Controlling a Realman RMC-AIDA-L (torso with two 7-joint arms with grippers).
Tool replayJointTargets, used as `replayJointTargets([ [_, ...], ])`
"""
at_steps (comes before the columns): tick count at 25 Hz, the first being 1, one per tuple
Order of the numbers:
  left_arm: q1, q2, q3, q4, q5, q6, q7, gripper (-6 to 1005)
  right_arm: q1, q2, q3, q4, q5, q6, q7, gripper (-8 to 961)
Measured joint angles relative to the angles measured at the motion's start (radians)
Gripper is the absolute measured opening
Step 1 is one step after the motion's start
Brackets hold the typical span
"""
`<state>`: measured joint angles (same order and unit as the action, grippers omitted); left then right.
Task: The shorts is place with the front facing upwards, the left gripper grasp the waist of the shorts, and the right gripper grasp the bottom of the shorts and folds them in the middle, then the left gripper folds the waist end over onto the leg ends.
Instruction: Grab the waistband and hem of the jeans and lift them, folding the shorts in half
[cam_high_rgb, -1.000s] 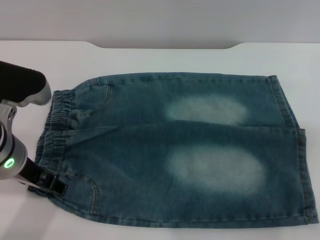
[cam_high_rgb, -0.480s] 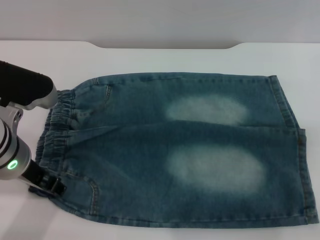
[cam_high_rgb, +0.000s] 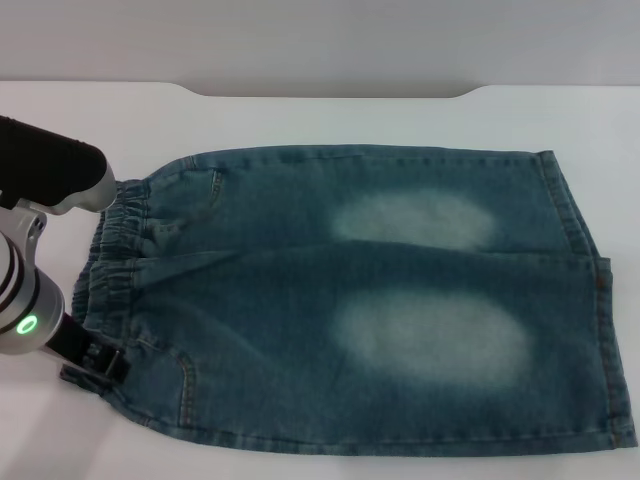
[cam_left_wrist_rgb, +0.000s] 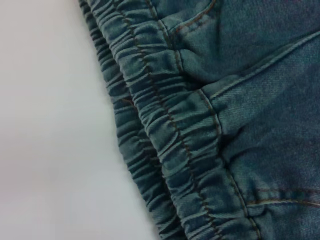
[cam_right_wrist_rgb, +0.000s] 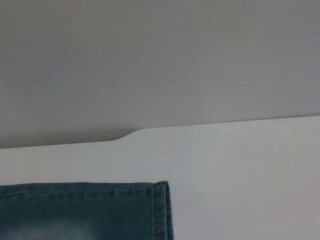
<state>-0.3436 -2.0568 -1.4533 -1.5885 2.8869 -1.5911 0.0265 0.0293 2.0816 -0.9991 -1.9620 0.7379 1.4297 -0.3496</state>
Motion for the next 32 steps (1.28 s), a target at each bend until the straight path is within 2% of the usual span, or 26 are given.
replayJointTargets([
  [8, 0.0, 0.002, -0.003, -0.018, 0.0, -0.01, 0.002, 495, 0.007, -0.001, -0.001, 0.003, 0.0, 0.018, 0.009, 650],
  [9, 0.005, 0.004, -0.018, -0.064, 0.001, -0.026, 0.008, 476, 0.009, -0.002, -0.001, 0.005, 0.0, 0.023, 0.013, 650],
  [12, 0.01, 0.004, -0.033, -0.106, 0.001, -0.041, 0.012, 418, 0.013, -0.003, -0.001, 0.017, 0.0, 0.037, 0.019, 650],
  [17, 0.014, 0.004, -0.043, -0.118, 0.001, -0.043, 0.016, 190, 0.026, -0.003, -0.003, 0.062, 0.001, 0.059, 0.021, 650],
  [22, 0.014, 0.004, -0.059, -0.108, 0.002, -0.043, 0.01, 26, 0.03, -0.002, -0.004, 0.069, 0.002, 0.06, 0.021, 649],
  [27, 0.017, 0.005, -0.104, -0.112, 0.002, -0.064, 0.006, -2, 0.032, -0.002, -0.004, 0.074, 0.002, 0.06, 0.021, 649],
  [32, 0.019, 0.002, -0.082, -0.107, 0.002, -0.056, 0.013, 56, 0.036, -0.003, -0.01, 0.078, 0.002, 0.054, 0.021, 649],
])
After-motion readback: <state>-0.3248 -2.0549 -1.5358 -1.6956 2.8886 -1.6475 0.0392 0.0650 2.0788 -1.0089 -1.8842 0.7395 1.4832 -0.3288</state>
